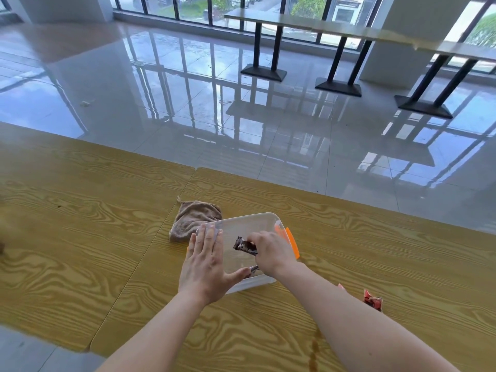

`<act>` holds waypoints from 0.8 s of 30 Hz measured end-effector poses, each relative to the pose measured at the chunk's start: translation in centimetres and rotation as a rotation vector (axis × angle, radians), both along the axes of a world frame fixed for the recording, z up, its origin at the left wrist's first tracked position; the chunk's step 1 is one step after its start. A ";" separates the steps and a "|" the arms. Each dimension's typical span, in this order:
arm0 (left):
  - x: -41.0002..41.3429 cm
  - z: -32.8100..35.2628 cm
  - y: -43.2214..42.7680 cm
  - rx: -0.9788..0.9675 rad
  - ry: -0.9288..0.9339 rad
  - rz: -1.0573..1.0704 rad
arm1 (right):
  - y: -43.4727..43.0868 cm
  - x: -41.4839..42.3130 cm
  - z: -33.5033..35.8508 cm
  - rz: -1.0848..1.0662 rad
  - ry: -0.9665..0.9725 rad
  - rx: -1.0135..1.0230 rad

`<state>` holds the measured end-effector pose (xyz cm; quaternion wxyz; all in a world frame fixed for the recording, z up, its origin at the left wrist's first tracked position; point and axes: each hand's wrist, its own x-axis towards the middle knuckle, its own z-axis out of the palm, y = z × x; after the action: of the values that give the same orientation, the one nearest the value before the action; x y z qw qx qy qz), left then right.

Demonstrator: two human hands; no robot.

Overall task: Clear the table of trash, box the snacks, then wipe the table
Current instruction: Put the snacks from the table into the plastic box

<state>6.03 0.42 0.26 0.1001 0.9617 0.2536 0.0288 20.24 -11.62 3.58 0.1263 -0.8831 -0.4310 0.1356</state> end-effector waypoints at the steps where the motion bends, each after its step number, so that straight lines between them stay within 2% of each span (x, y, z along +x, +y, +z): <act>1: 0.0 0.0 0.0 -0.001 0.003 0.001 | 0.0 0.0 -0.1 -0.002 0.001 -0.003; 5: -0.1 0.1 0.0 0.012 0.012 -0.007 | -0.8 -0.2 0.0 -0.044 0.017 0.077; 11: 0.1 -0.1 0.1 0.018 -0.008 -0.014 | -6.2 -0.1 2.6 -0.243 -0.007 0.455; 13: 0.1 -0.1 0.1 0.020 0.006 -0.018 | -9.1 0.3 2.8 -0.337 -0.042 0.499; 16: 0.3 -0.1 0.3 0.037 0.056 -0.041 | -13.0 1.1 1.8 -0.444 -0.003 0.376; 21: 0.7 0.3 0.3 0.047 0.104 -0.092 | -17.6 2.1 -1.4 -0.412 0.093 -0.133; 24: 0.7 0.3 0.3 0.047 0.093 -0.085 | -19.2 1.3 -3.0 -0.419 0.090 -0.209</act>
<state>6.77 0.71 0.53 0.0665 0.9740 0.2161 -0.0144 21.52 -30.82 0.54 0.0785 -0.9547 -0.2157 0.1894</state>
